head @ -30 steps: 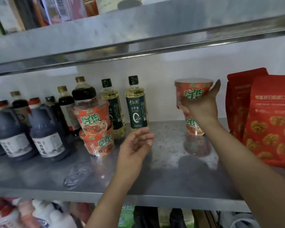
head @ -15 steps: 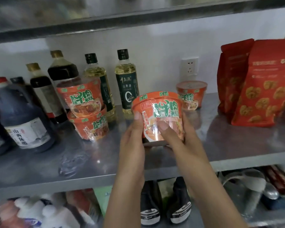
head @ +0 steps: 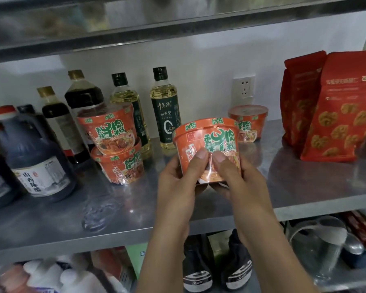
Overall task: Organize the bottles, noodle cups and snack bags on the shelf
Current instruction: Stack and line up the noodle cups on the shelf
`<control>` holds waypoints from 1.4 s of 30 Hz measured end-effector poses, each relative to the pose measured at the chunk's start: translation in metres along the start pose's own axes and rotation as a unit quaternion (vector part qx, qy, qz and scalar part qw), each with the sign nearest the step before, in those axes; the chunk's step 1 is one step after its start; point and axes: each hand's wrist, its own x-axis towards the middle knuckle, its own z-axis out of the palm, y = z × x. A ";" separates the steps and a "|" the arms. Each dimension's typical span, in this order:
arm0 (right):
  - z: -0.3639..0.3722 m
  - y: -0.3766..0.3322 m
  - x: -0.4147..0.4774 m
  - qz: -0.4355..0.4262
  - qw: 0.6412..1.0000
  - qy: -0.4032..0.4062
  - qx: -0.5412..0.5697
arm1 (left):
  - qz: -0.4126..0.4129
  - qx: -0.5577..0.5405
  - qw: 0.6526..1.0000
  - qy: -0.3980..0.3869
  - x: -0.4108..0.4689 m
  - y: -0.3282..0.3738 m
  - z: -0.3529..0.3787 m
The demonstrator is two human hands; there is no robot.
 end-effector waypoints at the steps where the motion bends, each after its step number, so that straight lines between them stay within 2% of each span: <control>1: 0.003 -0.003 -0.001 0.014 1.000 0.012 0.019 | 0.005 0.002 1.000 0.007 -0.001 0.004 0.002; 5: -0.017 -0.034 -0.027 -0.015 0.998 -0.004 0.069 | 0.050 0.066 0.997 0.005 0.005 -0.003 -0.010; 8: -0.010 -0.029 -0.022 0.002 0.998 -0.007 0.067 | 0.047 0.074 0.996 -0.004 0.005 -0.004 -0.008; 17: -0.025 -0.025 -0.013 0.066 0.987 0.003 0.149 | -0.023 0.057 0.998 -0.021 0.010 -0.012 -0.009; 21: -0.032 -0.033 -0.002 0.068 0.993 -0.001 0.100 | -0.079 0.008 0.996 -0.047 0.016 -0.009 0.008; 26: -0.042 -0.037 -0.003 0.014 0.998 -0.015 0.064 | -0.034 0.031 0.998 -0.035 0.020 -0.007 0.028; 30: -0.053 -0.026 -0.009 -0.007 0.996 -0.017 0.082 | -0.004 0.037 0.999 -0.003 0.010 -0.019 0.040; 35: -0.060 -0.031 -0.009 -0.005 0.996 -0.025 0.082 | 0.011 0.004 0.999 0.033 0.005 -0.024 0.049; 42: -0.075 -0.036 0.005 -0.032 0.998 -0.008 0.061 | 0.010 0.020 0.999 0.022 0.015 -0.026 0.063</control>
